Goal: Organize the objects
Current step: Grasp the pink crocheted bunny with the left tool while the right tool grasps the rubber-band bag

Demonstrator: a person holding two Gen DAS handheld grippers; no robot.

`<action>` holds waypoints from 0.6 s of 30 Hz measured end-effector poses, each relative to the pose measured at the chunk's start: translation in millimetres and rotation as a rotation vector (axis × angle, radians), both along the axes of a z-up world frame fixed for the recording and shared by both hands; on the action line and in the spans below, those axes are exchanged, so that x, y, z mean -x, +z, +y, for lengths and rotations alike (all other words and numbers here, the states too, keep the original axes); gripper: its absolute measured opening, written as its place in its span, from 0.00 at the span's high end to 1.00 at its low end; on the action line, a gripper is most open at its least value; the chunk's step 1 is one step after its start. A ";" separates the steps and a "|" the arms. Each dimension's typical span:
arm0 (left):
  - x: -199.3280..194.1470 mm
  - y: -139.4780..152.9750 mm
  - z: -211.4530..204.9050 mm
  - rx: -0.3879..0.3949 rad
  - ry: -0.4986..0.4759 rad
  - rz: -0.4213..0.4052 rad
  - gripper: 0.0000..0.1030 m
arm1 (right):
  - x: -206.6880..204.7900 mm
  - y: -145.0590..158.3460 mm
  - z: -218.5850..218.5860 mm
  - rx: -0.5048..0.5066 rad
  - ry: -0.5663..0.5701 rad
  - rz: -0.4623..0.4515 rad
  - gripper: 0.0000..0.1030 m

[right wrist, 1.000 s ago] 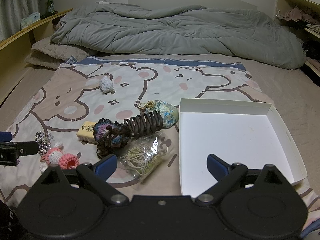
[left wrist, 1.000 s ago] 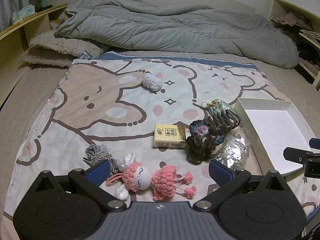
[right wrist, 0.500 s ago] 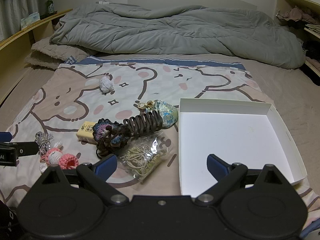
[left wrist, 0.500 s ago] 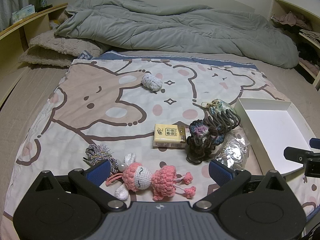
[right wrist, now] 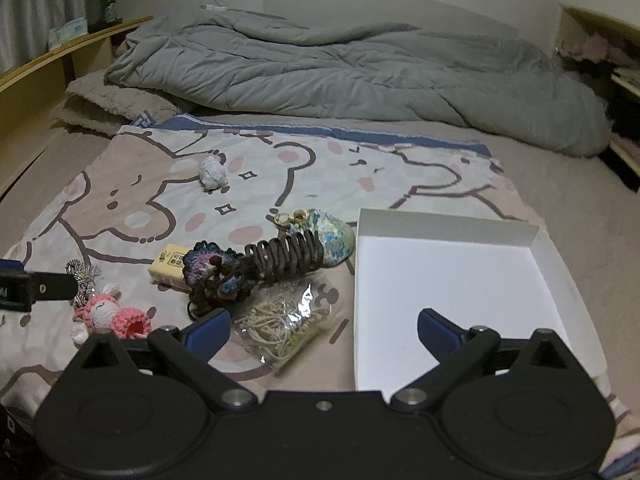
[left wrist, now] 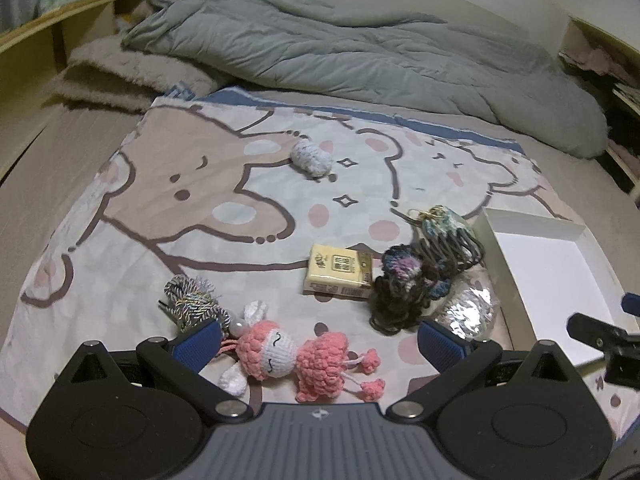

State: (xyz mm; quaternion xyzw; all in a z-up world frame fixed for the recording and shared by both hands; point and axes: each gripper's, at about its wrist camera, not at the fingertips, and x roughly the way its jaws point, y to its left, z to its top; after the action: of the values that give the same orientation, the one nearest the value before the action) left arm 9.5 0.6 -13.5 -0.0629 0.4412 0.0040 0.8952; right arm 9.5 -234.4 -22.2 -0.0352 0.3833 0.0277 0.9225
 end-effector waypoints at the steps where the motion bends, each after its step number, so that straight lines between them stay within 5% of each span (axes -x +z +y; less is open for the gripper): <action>1: -2.1 -1.9 2.9 0.006 0.018 0.010 0.00 | -0.9 0.2 1.1 0.007 0.011 -0.007 0.01; 9: -16.0 -26.9 31.2 0.145 0.197 0.138 0.00 | -16.8 0.3 10.3 0.085 0.123 -0.058 0.00; 18: -8.4 -38.7 33.5 0.256 0.383 0.115 0.00 | -51.4 -19.7 6.7 0.020 0.304 -0.003 0.00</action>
State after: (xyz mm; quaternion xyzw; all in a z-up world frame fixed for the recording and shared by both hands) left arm 17.9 34.1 -52.3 -0.2581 0.4682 0.1212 0.8364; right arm 60.9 -227.7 -41.9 -0.1021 0.3726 0.1631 0.9078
